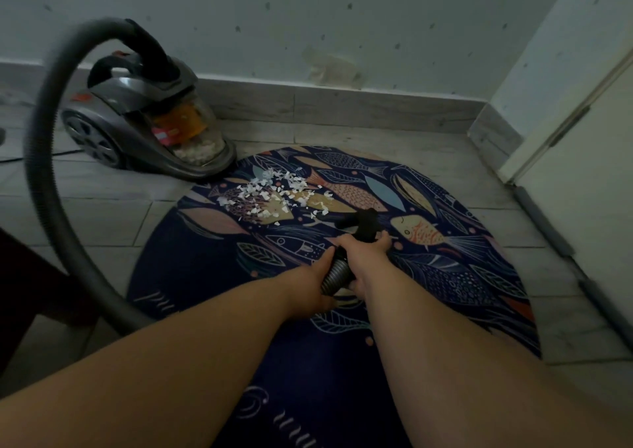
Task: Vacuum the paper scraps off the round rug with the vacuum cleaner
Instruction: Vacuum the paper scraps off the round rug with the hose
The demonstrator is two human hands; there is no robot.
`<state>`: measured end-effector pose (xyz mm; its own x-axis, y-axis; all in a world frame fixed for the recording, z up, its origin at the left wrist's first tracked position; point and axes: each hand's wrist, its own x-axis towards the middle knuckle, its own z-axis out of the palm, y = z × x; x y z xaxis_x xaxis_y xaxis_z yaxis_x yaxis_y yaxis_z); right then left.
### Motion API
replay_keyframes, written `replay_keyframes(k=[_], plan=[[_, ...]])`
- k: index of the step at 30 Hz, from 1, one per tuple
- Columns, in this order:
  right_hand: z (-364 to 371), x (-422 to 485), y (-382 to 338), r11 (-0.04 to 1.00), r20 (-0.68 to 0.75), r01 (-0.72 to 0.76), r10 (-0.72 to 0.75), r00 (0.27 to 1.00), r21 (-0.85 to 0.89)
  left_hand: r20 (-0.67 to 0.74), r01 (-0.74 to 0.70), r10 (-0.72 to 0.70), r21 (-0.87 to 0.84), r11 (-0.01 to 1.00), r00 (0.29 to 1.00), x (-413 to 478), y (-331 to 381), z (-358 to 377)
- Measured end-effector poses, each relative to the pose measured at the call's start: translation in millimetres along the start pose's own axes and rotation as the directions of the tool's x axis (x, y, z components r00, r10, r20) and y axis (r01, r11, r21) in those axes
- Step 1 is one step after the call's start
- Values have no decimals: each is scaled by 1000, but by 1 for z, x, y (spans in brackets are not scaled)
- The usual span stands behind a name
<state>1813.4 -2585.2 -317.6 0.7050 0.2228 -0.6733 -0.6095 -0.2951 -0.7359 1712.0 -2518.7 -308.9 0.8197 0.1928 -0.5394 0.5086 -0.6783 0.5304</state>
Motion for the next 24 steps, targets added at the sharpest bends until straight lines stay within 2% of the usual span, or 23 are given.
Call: replay_keyframes(k=[9,24], plan=[[1,6,21,982,-7,127,-129,992,-142,-102,14,-23,-91,996,994,-7,-17,20],[18,13,24,970,122,152,-130,984,-191,-106,6,-17,-99,995,994,-16,-34,14]])
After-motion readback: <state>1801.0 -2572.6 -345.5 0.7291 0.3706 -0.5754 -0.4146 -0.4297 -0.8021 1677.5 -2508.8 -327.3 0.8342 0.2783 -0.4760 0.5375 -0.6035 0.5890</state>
